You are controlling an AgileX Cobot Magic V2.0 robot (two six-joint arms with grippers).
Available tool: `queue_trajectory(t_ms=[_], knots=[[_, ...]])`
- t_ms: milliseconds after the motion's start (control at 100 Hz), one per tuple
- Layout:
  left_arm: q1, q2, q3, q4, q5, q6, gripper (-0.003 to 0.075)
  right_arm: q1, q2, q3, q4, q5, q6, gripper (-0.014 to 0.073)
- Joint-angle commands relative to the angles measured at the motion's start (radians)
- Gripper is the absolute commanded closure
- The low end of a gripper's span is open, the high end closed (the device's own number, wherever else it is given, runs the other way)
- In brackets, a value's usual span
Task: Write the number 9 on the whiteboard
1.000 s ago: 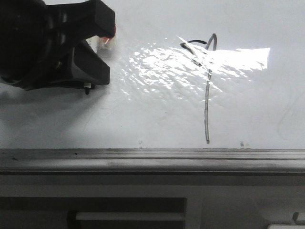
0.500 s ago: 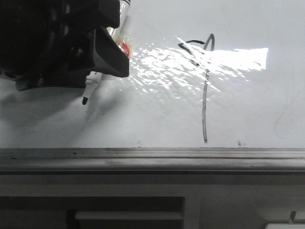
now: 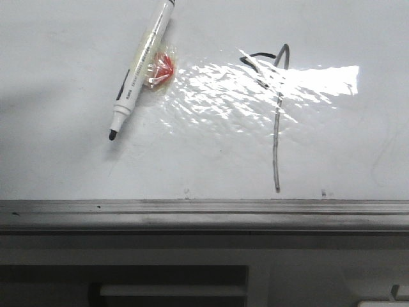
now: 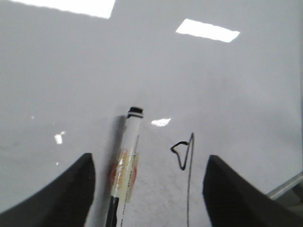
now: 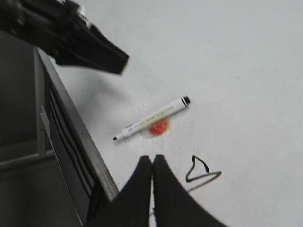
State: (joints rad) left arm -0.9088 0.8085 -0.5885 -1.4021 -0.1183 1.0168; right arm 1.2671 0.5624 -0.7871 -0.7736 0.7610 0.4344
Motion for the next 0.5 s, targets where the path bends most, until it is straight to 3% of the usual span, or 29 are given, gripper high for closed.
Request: queue_trajectory(t_ms=[0, 120, 220, 490], knots=[[0.001, -0.121, 0.006, 0.022, 0.009, 0.062, 0.0501, 0.002, -0.043, 0.034, -0.114, -0.047, 0.075, 0.0634], [0.001, -0.267, 0.084, 0.022, 0.006, 0.092, 0.0736, 0.002, -0.146, 0.133, -0.248, -0.080, 0.260, 0.0634], [0.001, -0.356, 0.149, 0.024, 0.006, 0.093, 0.0741, 0.002, -0.237, 0.207, -0.304, -0.086, 0.354, 0.0635], [0.001, -0.446, 0.261, 0.022, 0.005, 0.093, 0.0741, 0.002, -0.350, 0.268, -0.305, -0.084, 0.360, 0.0635]])
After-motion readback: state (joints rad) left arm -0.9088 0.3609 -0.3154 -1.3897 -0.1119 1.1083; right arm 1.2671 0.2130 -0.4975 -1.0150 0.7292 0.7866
